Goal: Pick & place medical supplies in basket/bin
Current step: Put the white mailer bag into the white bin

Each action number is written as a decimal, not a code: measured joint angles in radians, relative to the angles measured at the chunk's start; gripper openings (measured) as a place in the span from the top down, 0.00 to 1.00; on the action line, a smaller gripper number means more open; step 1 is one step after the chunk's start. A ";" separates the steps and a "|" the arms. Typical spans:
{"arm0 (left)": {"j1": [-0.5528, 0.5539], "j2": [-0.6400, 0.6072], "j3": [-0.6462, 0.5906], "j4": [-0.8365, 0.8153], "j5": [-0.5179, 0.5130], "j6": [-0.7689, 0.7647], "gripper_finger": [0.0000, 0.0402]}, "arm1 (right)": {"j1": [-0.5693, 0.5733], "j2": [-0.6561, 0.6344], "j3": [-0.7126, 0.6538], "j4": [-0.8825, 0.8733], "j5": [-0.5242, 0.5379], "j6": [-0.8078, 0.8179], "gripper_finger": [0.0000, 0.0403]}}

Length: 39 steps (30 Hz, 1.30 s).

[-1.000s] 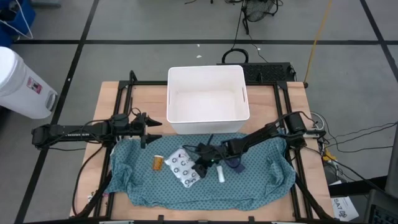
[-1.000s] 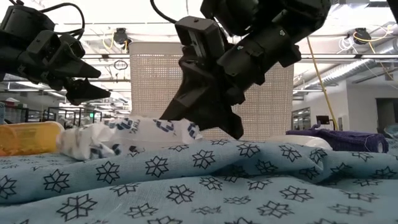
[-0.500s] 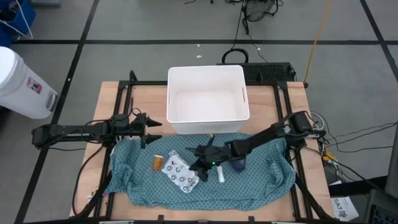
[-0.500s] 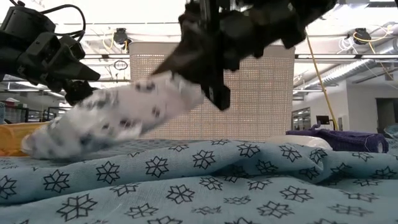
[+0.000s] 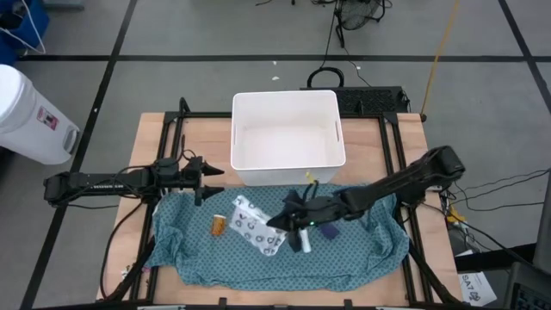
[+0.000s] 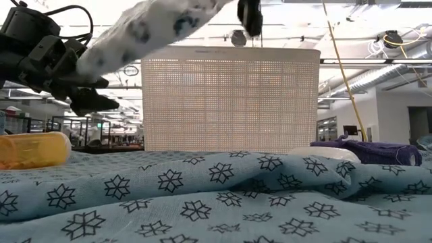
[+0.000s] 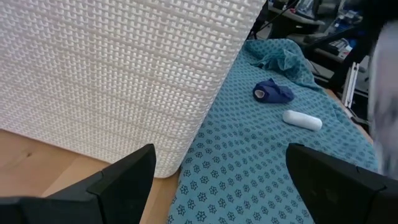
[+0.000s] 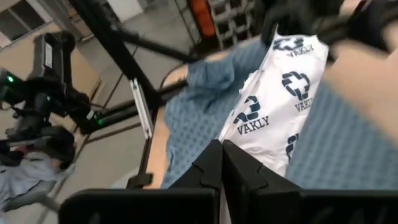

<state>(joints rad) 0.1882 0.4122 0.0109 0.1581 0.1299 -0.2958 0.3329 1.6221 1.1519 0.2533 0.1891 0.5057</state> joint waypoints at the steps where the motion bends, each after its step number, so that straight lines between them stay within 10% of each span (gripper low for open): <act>1: 0.000 0.000 0.000 0.000 0.000 0.000 0.10 | 0.004 -0.024 0.000 -0.009 0.022 -0.016 1.00; 19: 0.000 0.000 0.000 0.001 0.000 0.000 0.10 | -0.105 -0.318 0.000 -0.087 0.181 -0.250 1.00; 39: 0.000 0.000 0.000 0.001 -0.001 0.000 0.10 | -0.545 -0.346 0.000 -0.111 0.116 -0.136 1.00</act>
<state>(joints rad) 0.1881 0.4124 0.0109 0.1594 0.1291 -0.2955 -0.2118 1.2758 1.1519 0.1424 0.3048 0.3701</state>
